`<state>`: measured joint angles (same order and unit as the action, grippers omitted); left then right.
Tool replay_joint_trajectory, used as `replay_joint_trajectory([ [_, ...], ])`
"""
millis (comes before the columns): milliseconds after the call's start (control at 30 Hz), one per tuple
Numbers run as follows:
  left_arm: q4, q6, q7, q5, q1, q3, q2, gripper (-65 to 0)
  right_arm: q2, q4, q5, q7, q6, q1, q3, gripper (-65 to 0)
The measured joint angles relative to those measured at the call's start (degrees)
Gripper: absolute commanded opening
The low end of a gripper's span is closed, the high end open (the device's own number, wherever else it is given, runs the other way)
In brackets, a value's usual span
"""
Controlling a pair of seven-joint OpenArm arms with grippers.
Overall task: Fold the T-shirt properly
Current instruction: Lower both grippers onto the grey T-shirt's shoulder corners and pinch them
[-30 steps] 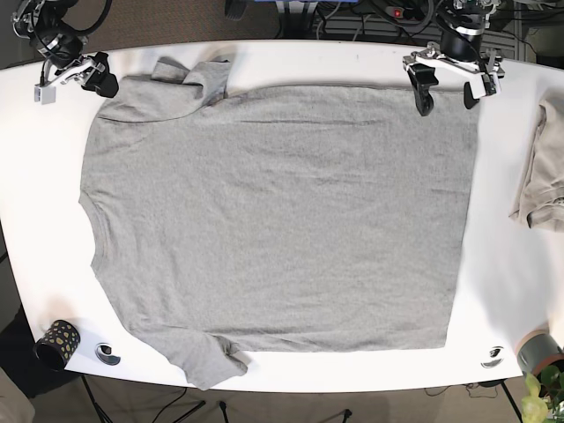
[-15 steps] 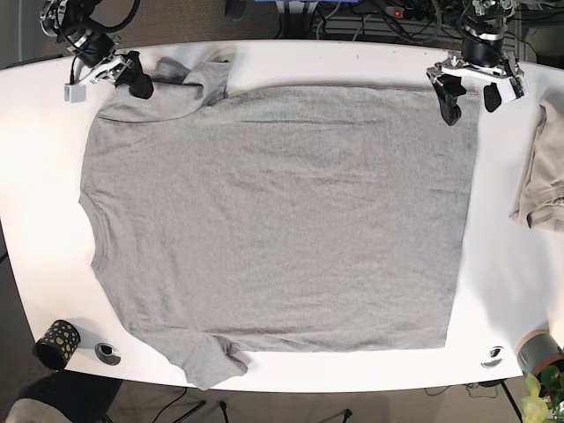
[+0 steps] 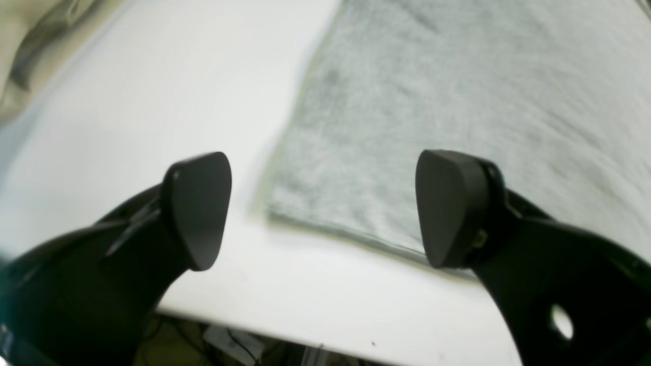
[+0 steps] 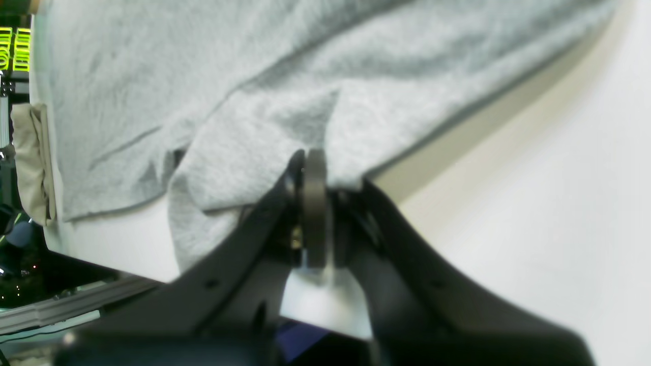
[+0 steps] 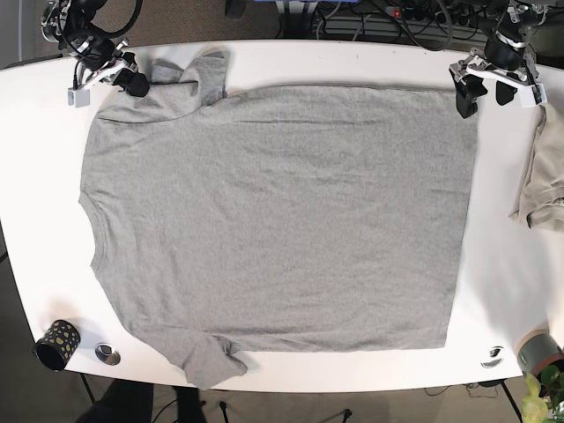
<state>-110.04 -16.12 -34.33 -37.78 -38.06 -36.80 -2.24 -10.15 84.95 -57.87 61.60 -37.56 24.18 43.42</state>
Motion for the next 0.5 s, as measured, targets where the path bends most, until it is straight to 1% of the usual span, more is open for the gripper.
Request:
replay_joint_trajectory([
  [167, 3.0, -2.1, -6.2, 0.0, 3.6, -2.9, 0.1, -11.9, 0.0, 1.0, 0.2, 0.2, 0.02, 0.4, 0.0, -64.8],
  [233, 5.1, -4.7, -9.1, 0.2, 4.8, -4.5, 0.1, -11.9, 0.1, 2.7, 0.2, 0.2, 0.0, 0.6, 0.0, -64.8],
  [300, 6.9, -6.8, -10.2, 0.2, 5.6, -5.9, 0.2, -11.9, 0.2, 4.0, 0.2, 0.2, 0.0, 0.7, 0.0, -64.8],
  [467, 11.4, -7.6, -12.0, 0.5, 6.9, -6.4, 0.3, -11.9, 0.2, 5.8, 0.0, 0.1, 0.0, 1.4, 0.0, -64.8],
  [500, 11.6, -8.1, -11.6, 0.1, 6.8, -6.3, 0.3, -11.9, 0.2, 5.9, 0.0, 0.1, 0.0, 1.5, 0.0, -64.8],
])
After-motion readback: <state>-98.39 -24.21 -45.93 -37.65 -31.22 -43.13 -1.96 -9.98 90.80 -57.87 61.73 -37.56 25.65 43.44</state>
